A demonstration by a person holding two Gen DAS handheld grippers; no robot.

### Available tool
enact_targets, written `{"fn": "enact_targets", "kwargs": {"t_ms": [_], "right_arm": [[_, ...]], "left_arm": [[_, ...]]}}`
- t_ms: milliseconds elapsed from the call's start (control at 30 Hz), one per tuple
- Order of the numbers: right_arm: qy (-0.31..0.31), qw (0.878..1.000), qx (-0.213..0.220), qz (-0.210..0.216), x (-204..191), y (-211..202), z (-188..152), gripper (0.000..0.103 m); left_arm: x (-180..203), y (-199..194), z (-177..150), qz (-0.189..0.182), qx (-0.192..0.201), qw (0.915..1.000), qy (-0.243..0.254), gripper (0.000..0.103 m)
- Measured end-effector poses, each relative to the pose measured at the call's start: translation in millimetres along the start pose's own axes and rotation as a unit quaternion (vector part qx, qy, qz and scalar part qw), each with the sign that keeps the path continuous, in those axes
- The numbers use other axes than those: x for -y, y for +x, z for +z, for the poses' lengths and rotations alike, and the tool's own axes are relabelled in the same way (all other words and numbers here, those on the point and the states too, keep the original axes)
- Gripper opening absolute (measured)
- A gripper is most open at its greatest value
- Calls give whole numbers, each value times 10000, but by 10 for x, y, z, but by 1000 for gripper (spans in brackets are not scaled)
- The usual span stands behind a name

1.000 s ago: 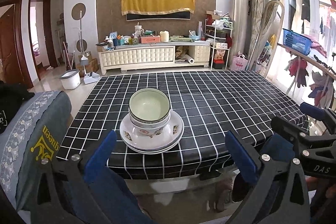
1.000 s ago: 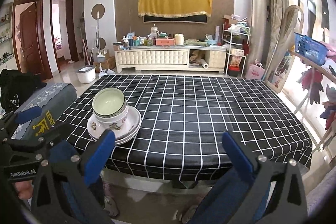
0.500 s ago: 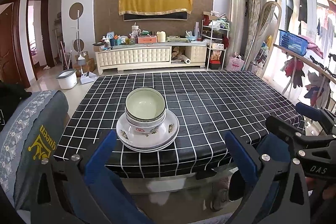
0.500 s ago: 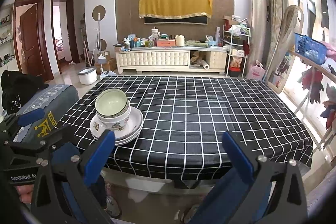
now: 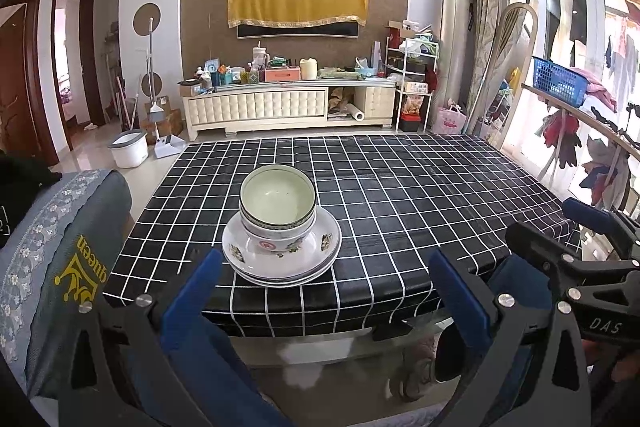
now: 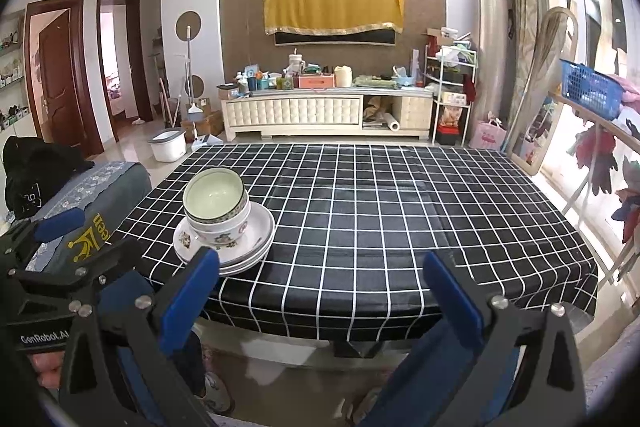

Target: Organize plates and bowls

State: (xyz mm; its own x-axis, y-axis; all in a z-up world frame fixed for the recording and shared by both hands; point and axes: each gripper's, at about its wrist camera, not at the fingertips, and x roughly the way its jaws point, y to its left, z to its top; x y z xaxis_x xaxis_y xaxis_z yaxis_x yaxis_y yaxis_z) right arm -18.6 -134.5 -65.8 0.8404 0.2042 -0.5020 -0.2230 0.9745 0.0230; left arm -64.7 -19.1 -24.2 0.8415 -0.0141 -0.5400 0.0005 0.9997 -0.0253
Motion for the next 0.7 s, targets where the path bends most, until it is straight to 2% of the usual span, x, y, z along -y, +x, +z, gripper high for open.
{"fn": "enact_targets", "kwargs": {"t_ms": [700], "right_arm": [[34,10000,-24,-20,4,-13,8,103]], "left_arm": [[64,-18,-49,11,-23,10000,16,102]]}}
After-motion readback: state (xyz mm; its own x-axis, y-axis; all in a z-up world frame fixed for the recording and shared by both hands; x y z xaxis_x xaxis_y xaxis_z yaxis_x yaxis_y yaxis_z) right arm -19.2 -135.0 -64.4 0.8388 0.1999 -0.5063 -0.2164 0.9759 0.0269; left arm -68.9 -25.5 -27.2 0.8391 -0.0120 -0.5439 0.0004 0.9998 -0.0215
